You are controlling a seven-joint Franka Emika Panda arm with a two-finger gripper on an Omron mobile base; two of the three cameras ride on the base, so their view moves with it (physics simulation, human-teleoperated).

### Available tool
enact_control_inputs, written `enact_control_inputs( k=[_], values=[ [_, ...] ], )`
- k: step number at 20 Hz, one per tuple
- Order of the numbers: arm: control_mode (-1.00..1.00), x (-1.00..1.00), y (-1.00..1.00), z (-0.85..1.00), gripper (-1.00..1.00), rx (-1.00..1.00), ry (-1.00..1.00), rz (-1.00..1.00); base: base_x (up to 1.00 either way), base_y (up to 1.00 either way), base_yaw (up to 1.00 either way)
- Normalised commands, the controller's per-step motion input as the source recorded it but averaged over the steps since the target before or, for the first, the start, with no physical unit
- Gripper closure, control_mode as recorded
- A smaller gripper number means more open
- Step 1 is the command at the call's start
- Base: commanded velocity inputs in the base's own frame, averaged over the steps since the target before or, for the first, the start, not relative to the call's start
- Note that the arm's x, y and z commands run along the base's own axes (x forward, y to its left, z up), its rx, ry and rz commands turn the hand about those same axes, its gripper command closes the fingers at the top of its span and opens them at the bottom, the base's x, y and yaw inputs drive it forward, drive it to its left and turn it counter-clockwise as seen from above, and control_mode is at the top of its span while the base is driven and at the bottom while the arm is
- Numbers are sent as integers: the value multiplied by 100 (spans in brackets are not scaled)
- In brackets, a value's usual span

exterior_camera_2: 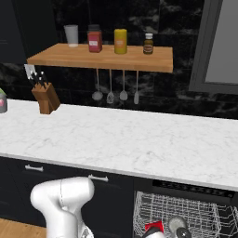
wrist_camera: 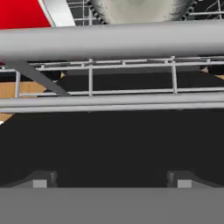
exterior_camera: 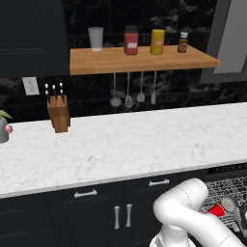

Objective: Pick up the cup and bowl from the counter, place them in the dishwasher, and close the dishwasher door.

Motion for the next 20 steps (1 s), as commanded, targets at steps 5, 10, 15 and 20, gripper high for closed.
enact_control_inputs(
  k=[5,10,15,20],
  values=[
    [-100,59,3,-18,-100,0,-12,-5,0,0,0],
    [-100,86,0,-5,-100,-3,-2,-4,0,0,0],
    [-100,100,18,0,-100,-9,-13,-7,0,0,0],
    [-100,100,36,11,-100,-9,-18,-7,0,0,0]
  ],
)
